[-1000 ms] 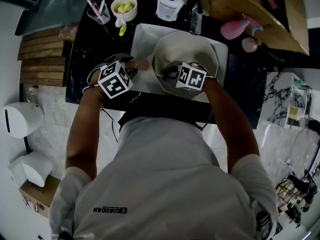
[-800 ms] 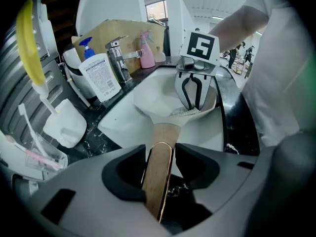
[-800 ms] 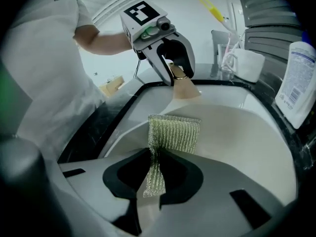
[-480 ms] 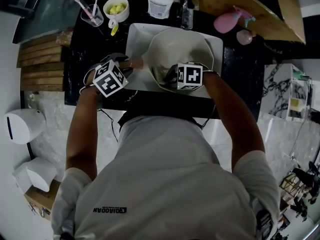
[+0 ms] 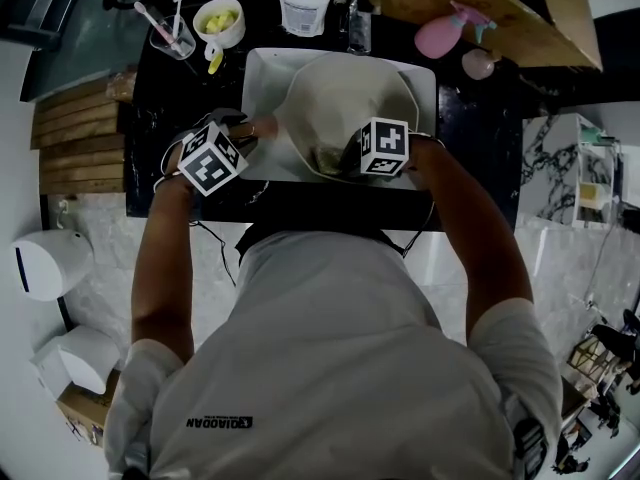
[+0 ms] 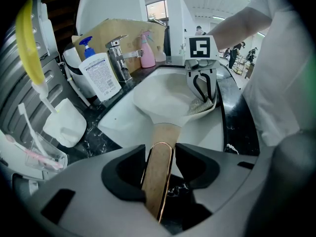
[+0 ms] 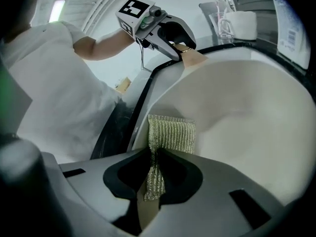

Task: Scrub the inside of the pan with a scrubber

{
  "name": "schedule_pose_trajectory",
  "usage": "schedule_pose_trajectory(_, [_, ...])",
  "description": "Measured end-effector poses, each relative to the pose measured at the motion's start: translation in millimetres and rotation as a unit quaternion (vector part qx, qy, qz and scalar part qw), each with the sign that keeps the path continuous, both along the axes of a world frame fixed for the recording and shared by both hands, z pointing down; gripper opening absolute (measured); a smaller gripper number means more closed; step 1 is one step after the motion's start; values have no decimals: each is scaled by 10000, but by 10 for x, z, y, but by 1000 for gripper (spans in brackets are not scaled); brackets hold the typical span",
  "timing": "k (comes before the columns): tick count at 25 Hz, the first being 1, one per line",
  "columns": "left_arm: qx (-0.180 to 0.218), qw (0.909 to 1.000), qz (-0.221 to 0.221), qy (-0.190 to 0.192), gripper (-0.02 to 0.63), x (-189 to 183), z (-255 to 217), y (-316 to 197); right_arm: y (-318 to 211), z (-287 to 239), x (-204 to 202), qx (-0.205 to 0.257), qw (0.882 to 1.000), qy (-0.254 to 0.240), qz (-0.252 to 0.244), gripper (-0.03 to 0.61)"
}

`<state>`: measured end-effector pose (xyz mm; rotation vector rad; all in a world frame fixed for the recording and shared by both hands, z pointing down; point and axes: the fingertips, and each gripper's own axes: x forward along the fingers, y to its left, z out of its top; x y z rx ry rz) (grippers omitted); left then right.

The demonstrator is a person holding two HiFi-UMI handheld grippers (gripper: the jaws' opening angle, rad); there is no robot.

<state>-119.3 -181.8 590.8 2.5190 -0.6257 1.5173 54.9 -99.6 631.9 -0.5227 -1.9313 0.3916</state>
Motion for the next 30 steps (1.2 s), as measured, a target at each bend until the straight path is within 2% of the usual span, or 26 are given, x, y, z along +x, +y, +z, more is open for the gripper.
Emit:
schedule_pose_trajectory(12, [-31,10000,10,6,196,3,-7,7,14,-80,358,-367,9977,504,271,75])
schedule_pose_trajectory(21, [11,10000,19,3,196,4,-8,10,0,-94,395,-60,9980,568,259,75])
schedule_pose_trajectory(24, [12,10000,20,13,196,8,-11,11,-86,-158,360,336,9982,413,266,74])
schedule_pose_trajectory(27, [10,10000,19,13,196,5,-13,14,-265,-304,278,1020,9941,57,357,74])
schedule_pose_trajectory(29, [15,10000,22,13,196,6,-13,9,-443,-424,220,1739,9839,-146,386,74])
schedule_pose_trajectory(30, [21,10000,24,9,196,7,-11,8,-543,-484,194,2169,9752,-214,372,74])
